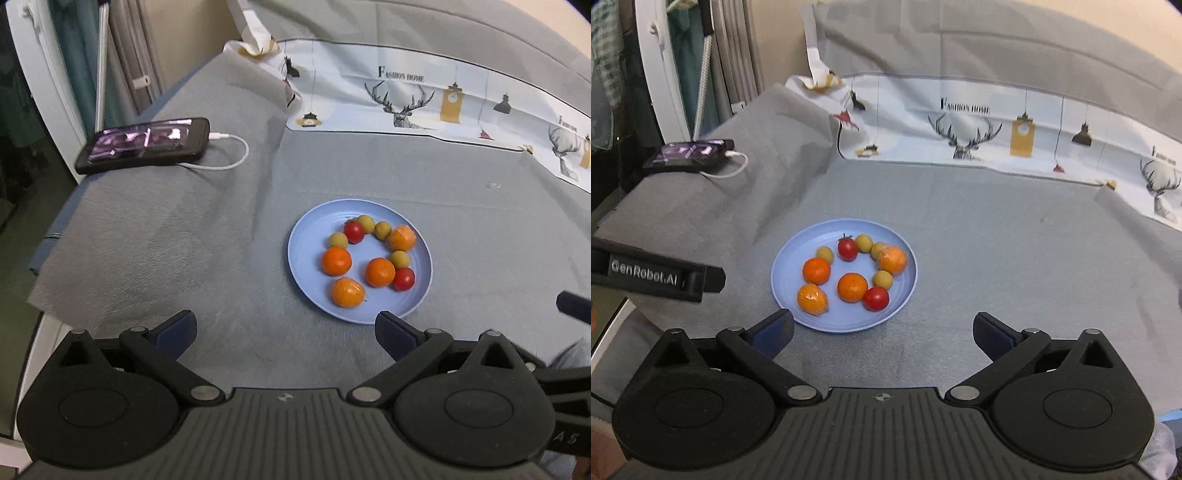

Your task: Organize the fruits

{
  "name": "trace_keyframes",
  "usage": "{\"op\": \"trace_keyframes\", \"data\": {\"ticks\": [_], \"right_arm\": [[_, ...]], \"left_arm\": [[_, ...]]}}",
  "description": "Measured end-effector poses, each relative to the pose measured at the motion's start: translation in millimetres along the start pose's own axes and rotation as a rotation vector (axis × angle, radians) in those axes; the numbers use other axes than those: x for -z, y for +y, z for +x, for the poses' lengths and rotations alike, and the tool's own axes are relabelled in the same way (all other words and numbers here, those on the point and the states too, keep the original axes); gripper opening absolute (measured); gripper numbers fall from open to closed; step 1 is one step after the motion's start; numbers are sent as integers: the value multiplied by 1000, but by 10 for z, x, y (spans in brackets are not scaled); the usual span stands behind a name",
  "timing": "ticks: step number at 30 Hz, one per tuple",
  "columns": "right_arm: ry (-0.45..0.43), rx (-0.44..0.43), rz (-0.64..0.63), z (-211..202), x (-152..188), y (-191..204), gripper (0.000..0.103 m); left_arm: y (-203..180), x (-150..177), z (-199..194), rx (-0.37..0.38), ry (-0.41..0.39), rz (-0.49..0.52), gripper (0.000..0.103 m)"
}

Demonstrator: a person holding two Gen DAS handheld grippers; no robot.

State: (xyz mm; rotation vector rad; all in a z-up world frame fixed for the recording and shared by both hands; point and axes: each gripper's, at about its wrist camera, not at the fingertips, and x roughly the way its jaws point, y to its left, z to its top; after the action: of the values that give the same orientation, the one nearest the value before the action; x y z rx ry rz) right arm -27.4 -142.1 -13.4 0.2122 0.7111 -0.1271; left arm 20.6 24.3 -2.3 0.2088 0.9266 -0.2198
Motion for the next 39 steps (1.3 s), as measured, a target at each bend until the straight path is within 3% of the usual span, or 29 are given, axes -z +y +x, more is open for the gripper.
{"op": "trace_keyframes", "data": {"ticks": [16,39], "right_arm": [[-75,28,-32,-405,140,55,102],[-83,38,-37,-446,138,75,102]], "left_arm": [[-86,214,-369,-12,-55,18,103],[-124,227,-343,-32,-47,41,103]]}}
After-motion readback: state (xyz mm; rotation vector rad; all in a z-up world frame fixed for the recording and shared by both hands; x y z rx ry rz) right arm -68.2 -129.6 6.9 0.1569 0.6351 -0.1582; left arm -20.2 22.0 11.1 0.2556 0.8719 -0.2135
